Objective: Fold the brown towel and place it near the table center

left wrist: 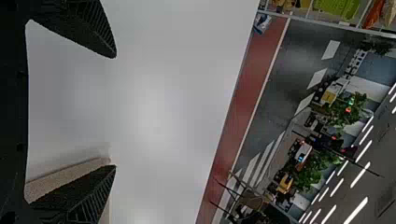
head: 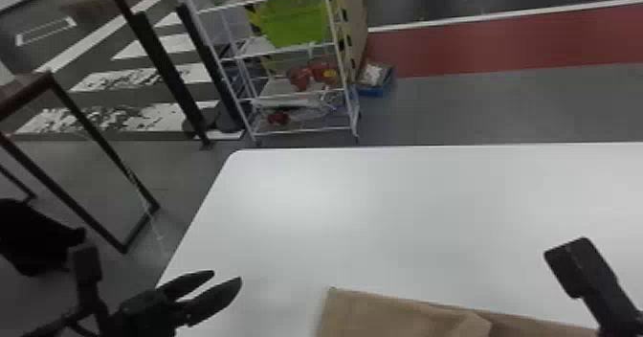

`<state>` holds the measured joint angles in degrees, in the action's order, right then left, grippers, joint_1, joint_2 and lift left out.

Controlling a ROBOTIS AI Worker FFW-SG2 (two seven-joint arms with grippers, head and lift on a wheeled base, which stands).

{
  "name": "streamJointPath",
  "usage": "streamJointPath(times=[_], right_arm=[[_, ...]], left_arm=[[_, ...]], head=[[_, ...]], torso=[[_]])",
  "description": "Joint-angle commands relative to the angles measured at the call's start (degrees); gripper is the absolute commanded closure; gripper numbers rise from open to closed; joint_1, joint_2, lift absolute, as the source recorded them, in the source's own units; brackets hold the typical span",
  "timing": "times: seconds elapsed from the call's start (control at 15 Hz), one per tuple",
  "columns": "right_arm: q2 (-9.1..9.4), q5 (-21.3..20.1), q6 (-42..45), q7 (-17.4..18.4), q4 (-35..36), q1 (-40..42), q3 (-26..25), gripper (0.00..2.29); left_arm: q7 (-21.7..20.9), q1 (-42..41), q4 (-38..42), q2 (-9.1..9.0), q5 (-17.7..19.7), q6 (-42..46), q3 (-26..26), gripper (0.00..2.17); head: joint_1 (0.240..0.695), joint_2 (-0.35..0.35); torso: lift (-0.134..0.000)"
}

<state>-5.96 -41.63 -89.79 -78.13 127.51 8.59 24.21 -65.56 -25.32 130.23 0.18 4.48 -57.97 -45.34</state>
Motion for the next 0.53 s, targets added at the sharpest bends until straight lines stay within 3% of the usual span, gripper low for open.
streamJointPath(times=[0.0, 0.07, 0.33, 0.47], right_arm=[[-0.02, 0.06, -0.30, -0.19, 0.63, 0.20, -0.48, 1.58], [-0.02, 0.06, -0.30, -0.19, 0.98, 0.55, -0.75, 1.84], [-0.37, 1.03, -0.30, -0.19, 10.30, 1.87, -5.23, 1.87], [-1.07, 0.94, -0.30, -0.19, 10.30, 3.98, -5.84, 1.87]], left_arm=[[0.00, 0.00, 0.02, -0.32, 0.00, 0.00, -0.01, 0.03], [0.00, -0.08, 0.02, -0.32, 0.00, 0.00, -0.01, 0.03], [0.17, 0.00, 0.02, -0.32, 0.27, 0.53, -0.10, 0.02], [0.44, 0.36, -0.16, -0.32, 0.53, 0.70, -0.10, 0.02]], head=[[0.695, 0.350], [0.695, 0.350], [0.695, 0.350], [0.695, 0.350]], torso=[[-0.122], [-0.122], [-0.122], [-0.122]])
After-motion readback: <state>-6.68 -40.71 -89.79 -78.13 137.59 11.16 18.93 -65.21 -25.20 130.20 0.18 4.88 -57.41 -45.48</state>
